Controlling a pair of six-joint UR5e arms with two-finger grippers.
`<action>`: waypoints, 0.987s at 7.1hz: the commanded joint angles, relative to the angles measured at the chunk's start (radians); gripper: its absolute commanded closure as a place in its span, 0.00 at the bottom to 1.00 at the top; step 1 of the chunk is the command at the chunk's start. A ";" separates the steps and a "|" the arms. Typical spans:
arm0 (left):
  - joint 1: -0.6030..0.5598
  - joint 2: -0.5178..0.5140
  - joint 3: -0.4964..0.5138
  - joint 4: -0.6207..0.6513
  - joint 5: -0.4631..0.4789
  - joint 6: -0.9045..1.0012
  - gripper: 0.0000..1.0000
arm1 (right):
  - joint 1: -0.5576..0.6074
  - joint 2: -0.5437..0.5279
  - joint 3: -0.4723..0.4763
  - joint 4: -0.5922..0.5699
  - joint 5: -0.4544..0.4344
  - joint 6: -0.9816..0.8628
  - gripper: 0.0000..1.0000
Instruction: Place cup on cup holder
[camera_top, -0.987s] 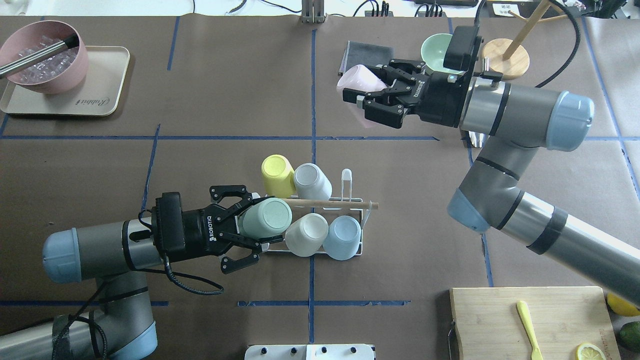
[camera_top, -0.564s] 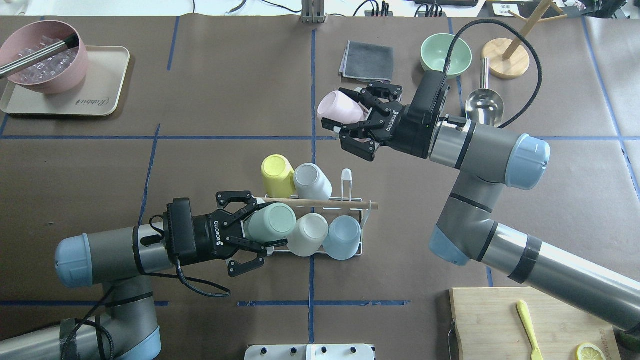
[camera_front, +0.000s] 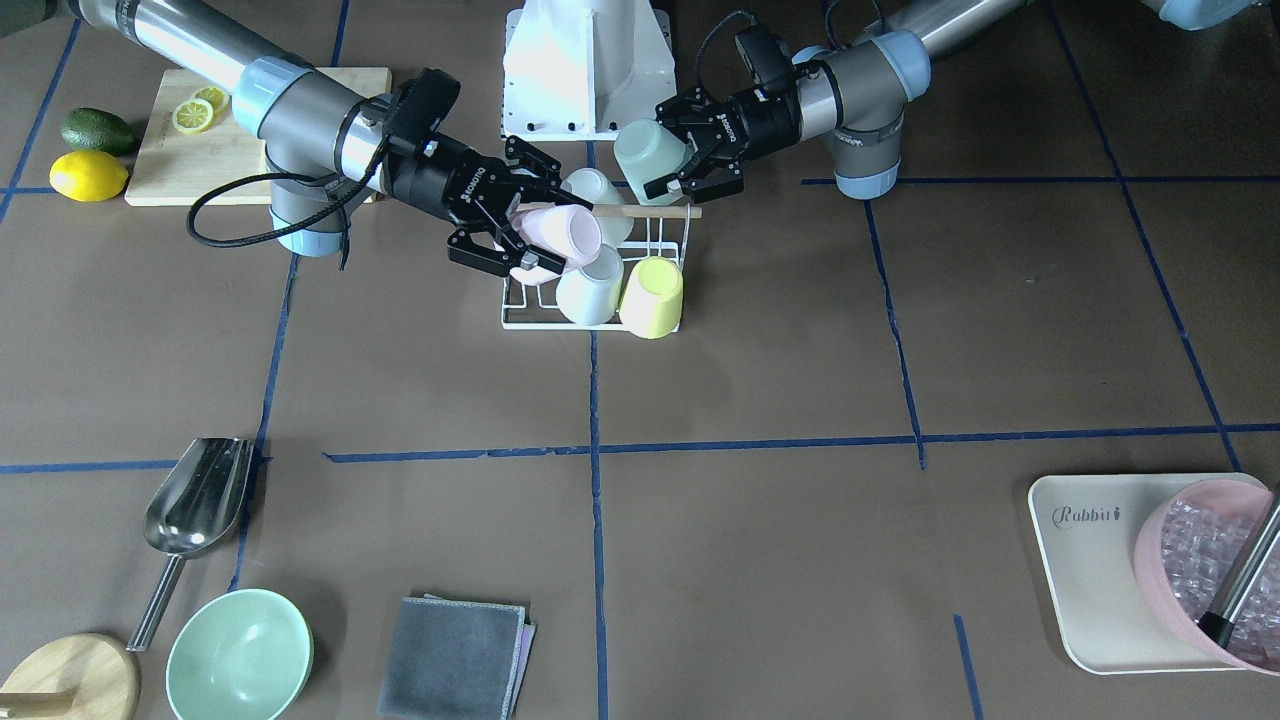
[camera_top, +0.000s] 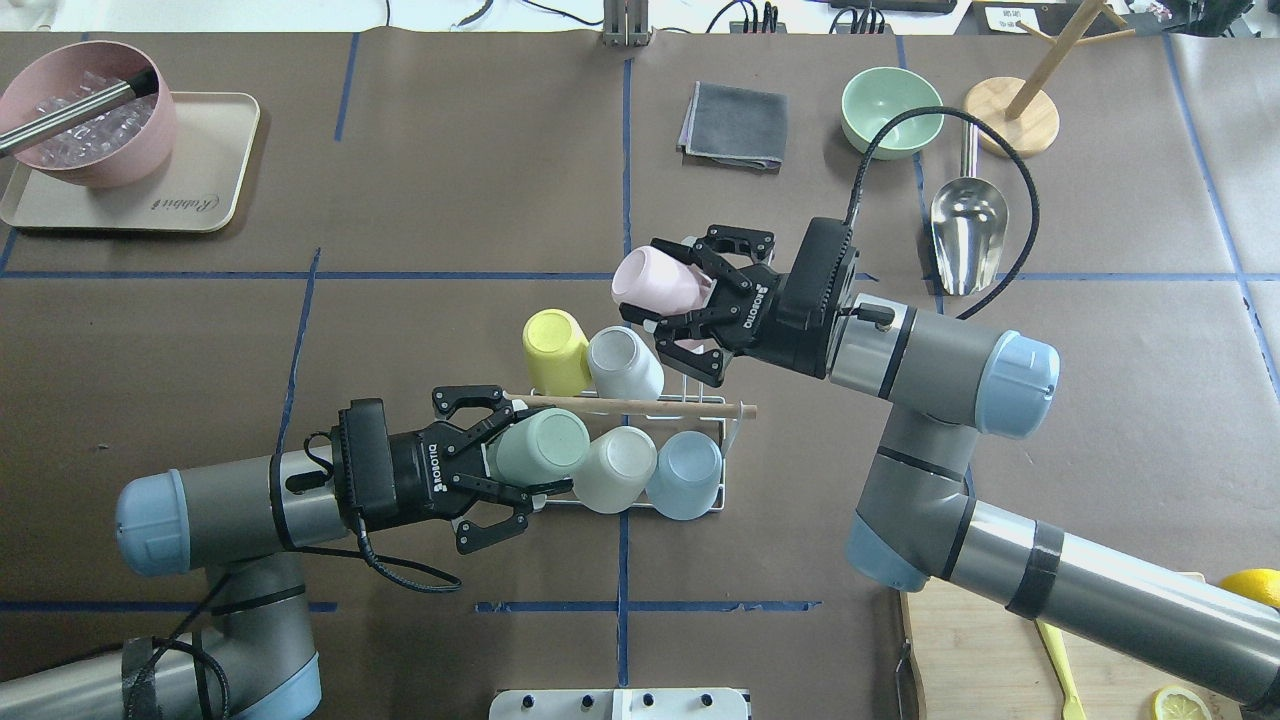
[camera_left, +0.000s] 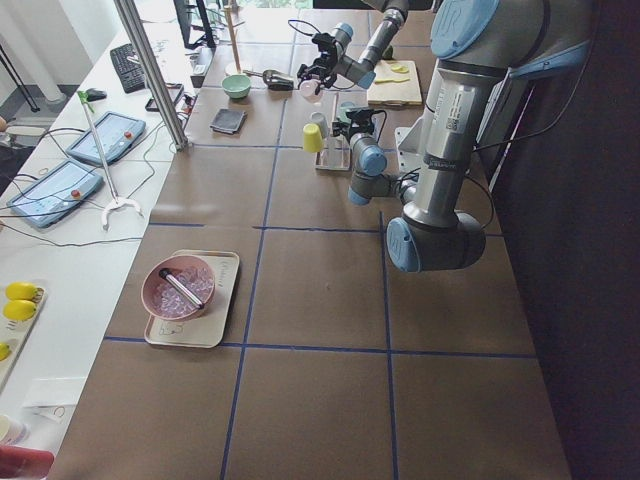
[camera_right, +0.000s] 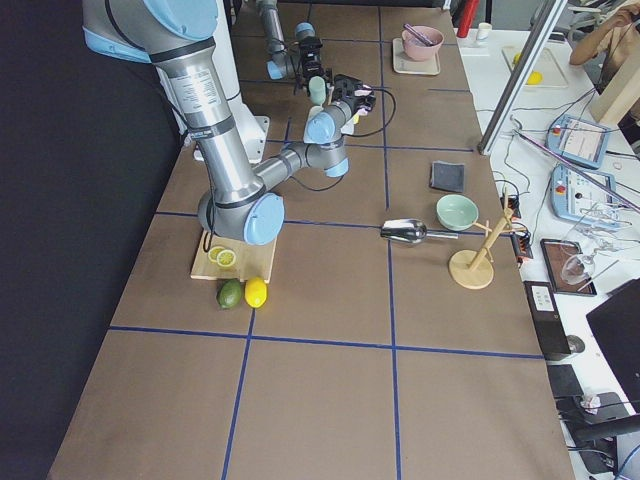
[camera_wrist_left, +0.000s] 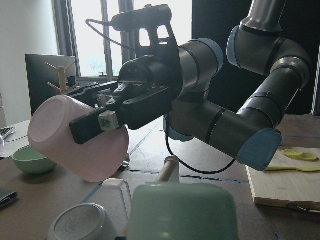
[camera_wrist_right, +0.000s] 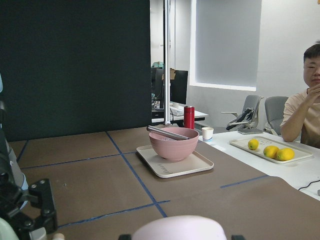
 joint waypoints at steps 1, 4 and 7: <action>0.000 0.008 0.002 -0.047 0.010 0.000 0.00 | -0.012 -0.020 -0.006 0.005 -0.007 -0.005 1.00; 0.000 0.009 -0.001 -0.073 0.010 -0.002 0.00 | -0.016 -0.029 -0.040 0.077 -0.005 -0.005 1.00; -0.033 0.028 -0.114 -0.066 0.061 -0.009 0.00 | -0.022 -0.032 -0.049 0.103 -0.005 -0.005 1.00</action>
